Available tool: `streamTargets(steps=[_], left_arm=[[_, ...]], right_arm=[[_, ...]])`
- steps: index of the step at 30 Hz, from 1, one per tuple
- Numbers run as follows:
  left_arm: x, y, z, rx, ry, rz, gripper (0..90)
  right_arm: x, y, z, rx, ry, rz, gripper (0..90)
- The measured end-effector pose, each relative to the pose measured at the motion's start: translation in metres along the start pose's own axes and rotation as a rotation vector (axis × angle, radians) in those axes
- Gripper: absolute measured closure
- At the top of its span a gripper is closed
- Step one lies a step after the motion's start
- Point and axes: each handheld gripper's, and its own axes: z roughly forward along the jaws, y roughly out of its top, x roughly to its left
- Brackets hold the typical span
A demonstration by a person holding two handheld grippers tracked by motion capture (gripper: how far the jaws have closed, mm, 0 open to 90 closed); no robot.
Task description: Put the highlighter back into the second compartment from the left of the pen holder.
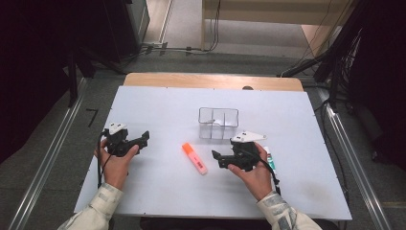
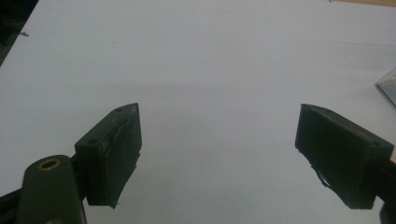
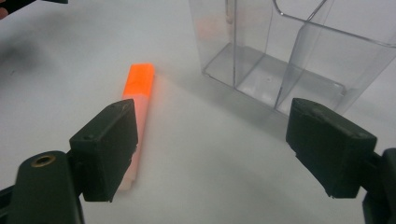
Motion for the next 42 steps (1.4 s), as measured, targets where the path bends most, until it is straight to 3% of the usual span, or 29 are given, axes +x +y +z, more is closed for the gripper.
streamTargets(steps=[42], left_arm=[[0.000, 0.000, 0.001, 0.004, -0.005, -0.002, 15.4]], right_arm=[[0.041, 0.003, 0.049, 0.040, 0.022, -0.073, 19.1]])
